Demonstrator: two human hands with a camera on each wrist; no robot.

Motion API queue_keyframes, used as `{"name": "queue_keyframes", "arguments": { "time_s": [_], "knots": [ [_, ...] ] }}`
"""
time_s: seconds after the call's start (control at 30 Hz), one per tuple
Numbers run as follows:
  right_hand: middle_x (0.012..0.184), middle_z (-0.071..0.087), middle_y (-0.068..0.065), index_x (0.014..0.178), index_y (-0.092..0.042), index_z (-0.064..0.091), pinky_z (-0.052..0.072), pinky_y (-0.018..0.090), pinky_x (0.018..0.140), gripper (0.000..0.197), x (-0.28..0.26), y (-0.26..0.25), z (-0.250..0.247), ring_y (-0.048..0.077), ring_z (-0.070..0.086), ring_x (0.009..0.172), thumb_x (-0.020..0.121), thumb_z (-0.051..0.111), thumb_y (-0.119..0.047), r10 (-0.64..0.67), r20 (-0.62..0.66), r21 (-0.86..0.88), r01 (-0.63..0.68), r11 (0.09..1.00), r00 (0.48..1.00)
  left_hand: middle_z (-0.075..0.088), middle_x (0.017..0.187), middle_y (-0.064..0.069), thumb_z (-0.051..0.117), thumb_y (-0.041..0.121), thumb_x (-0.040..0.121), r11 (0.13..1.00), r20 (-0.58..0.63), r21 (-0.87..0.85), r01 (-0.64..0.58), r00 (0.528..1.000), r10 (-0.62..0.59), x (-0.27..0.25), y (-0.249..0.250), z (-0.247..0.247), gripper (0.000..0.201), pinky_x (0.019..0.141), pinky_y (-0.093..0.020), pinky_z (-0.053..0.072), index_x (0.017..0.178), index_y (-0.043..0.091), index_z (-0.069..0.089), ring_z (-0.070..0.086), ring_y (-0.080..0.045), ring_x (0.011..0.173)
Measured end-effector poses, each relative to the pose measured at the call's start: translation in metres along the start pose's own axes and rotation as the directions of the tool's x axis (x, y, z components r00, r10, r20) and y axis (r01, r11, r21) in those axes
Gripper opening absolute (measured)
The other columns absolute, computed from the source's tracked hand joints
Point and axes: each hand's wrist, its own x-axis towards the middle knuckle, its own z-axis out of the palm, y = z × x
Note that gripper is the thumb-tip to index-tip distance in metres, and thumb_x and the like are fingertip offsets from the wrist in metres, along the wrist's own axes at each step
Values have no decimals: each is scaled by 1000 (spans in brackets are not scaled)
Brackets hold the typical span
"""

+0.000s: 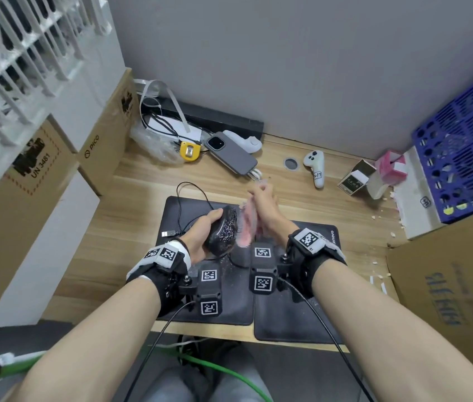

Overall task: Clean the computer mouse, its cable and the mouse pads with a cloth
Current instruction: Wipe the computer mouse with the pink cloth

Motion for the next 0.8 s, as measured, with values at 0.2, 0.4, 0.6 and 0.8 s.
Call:
{"name": "queue_keyframes", "arguments": {
  "time_s": [0.2,0.4,0.6,0.8],
  "knots": [
    [99,69,-8,93,-34,70,46,31,79,26,-10,-2,18,15,61,90,80,51,-23,-175,193,-261,223,939,965,68,66,-7,38,33,102,993,-71,-28,-114,991,112,7,4,13,36,50,-23,52,93,10,64,65,-18,54],
    [65,61,-5,97,-21,65,39,22,44,23,-31,0,2,10,47,44,83,61,-4,-103,360,-172,175,969,927,67,72,-10,42,38,97,992,-153,-87,-94,985,80,7,13,7,38,58,-28,53,91,9,65,64,-23,56],
    [56,57,-3,104,-7,62,42,25,49,22,-35,17,-16,13,51,46,85,59,2,1,368,-176,68,982,930,62,89,-12,41,39,100,988,-205,40,-148,967,153,3,26,-6,38,67,-30,48,117,9,56,59,-22,71],
    [86,71,9,105,-15,64,55,43,65,16,-3,3,-11,23,63,66,93,57,-23,-65,-70,-43,63,997,995,62,91,-12,40,30,101,989,-142,26,-149,978,151,0,6,-10,25,72,-32,47,103,15,60,59,-23,76]
  ]
}}
